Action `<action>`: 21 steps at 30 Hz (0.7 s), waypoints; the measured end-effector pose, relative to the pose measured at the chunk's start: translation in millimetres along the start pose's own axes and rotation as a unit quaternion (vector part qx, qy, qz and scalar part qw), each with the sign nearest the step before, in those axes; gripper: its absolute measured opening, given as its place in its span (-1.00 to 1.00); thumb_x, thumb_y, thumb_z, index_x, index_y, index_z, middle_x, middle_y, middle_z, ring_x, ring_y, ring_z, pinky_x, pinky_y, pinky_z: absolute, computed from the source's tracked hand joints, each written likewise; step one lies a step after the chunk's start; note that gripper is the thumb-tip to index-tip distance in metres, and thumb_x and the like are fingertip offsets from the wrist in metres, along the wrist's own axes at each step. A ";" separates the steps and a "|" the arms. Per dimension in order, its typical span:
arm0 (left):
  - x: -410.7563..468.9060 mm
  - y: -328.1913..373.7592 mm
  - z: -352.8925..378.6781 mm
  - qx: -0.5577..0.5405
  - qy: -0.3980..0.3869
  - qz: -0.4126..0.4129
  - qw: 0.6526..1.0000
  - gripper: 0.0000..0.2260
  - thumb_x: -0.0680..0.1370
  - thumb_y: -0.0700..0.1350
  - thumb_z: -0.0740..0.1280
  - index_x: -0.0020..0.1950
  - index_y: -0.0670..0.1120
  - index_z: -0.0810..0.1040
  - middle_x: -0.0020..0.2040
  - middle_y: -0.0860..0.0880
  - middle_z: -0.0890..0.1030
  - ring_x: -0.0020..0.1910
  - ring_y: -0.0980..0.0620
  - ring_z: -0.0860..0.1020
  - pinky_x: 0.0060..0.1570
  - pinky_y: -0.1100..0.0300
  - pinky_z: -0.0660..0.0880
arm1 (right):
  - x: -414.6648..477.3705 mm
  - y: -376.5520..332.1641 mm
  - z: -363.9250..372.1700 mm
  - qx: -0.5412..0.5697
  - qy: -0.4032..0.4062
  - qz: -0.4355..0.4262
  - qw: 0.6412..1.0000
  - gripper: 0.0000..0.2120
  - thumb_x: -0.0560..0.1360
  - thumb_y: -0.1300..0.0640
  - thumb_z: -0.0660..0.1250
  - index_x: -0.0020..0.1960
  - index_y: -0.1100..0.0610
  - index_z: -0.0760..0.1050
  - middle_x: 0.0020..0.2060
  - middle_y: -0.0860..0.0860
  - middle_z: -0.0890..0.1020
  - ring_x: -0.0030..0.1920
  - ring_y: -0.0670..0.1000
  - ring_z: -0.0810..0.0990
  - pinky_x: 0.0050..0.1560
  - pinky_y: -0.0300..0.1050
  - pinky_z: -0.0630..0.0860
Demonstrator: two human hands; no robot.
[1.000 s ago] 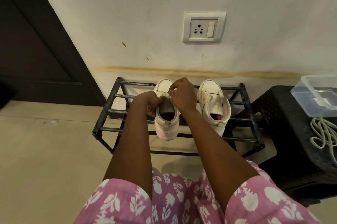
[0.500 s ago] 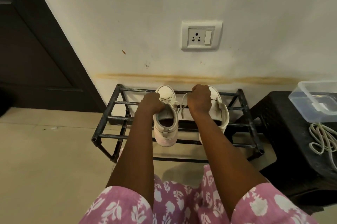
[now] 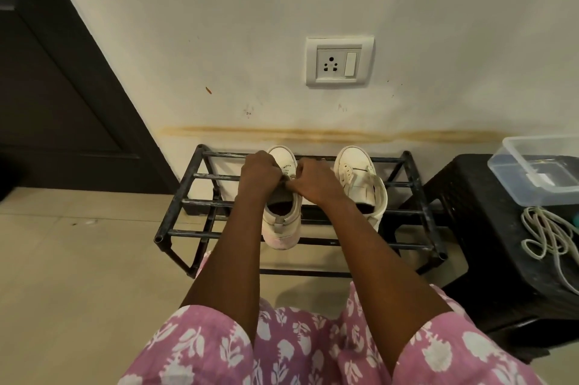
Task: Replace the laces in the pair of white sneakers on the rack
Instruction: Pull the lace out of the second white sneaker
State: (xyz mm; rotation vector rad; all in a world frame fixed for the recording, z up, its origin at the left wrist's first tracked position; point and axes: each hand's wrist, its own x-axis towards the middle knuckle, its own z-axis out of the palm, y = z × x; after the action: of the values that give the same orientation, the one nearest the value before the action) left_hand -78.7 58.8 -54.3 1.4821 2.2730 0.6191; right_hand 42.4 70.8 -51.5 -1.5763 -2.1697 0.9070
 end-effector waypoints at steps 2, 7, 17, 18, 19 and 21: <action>0.1 0.7 -1.1 -0.040 0.000 -0.029 0.999 -0.82 0.44 -0.25 0.30 -0.07 -0.33 0.62 -0.08 -0.25 0.62 -0.06 -0.18 0.56 -0.24 0.16 0.34 | -0.9 0.2 2.7 0.002 0.010 0.010 1.000 -0.80 0.40 0.08 0.40 -0.07 0.18 0.50 -0.20 0.07 0.55 -0.19 0.04 0.50 -0.23 -0.13 0.38; 3.9 -6.5 -1.4 -0.218 0.003 -0.156 0.963 -0.76 0.58 -0.17 0.24 0.19 -0.22 0.56 0.08 -0.20 0.60 0.13 -0.19 0.54 0.02 0.08 0.48 | 2.1 0.0 2.8 0.085 0.007 0.049 0.995 -0.87 0.39 0.15 0.42 -0.28 0.17 0.51 -0.21 0.18 0.65 -0.16 0.17 0.65 -0.07 0.08 0.61; 10.4 -23.3 -13.1 -0.277 -0.059 -0.083 0.955 -0.78 0.44 -0.44 0.31 -0.07 -0.15 0.57 -0.07 -0.14 0.59 -0.16 -0.01 0.55 -0.23 0.15 0.55 | 4.1 4.0 2.9 0.116 0.014 0.059 0.991 -0.86 0.39 0.20 0.44 -0.18 0.30 0.61 -0.26 0.21 0.67 -0.26 0.15 0.67 -0.14 0.09 0.64; 10.1 -23.2 -14.7 -0.178 -0.057 -0.013 0.982 -0.74 0.40 -0.43 0.34 -0.02 -0.15 0.62 -0.02 -0.12 0.62 -0.09 -0.01 0.56 -0.10 0.14 0.53 | 4.5 4.8 2.9 0.115 0.012 0.059 0.992 -0.87 0.39 0.19 0.44 -0.18 0.29 0.61 -0.26 0.21 0.67 -0.27 0.14 0.68 -0.15 0.06 0.64; 10.0 -23.3 -13.9 -0.108 -0.057 0.039 0.992 -0.72 0.38 -0.41 0.36 0.00 -0.15 0.66 0.00 -0.10 0.64 -0.03 -0.01 0.57 -0.01 0.17 0.50 | 4.3 5.2 2.3 0.113 0.010 0.061 0.992 -0.88 0.39 0.20 0.43 -0.19 0.27 0.61 -0.26 0.21 0.67 -0.29 0.13 0.68 -0.16 0.03 0.65; 8.8 -21.8 -13.1 -0.039 -0.058 0.078 0.995 -0.75 0.39 -0.35 0.37 0.00 -0.14 0.69 0.02 -0.10 0.66 0.02 -0.02 0.58 -0.01 0.26 0.43 | 4.5 5.9 1.9 0.116 0.009 0.065 0.991 -0.88 0.38 0.21 0.43 -0.18 0.28 0.61 -0.27 0.22 0.67 -0.29 0.14 0.68 -0.16 0.04 0.65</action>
State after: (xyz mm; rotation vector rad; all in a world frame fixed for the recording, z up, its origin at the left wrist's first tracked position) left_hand -105.5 57.0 -55.5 1.6241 2.0373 0.6413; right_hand 44.2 75.5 -57.2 -1.6167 -1.8886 1.1339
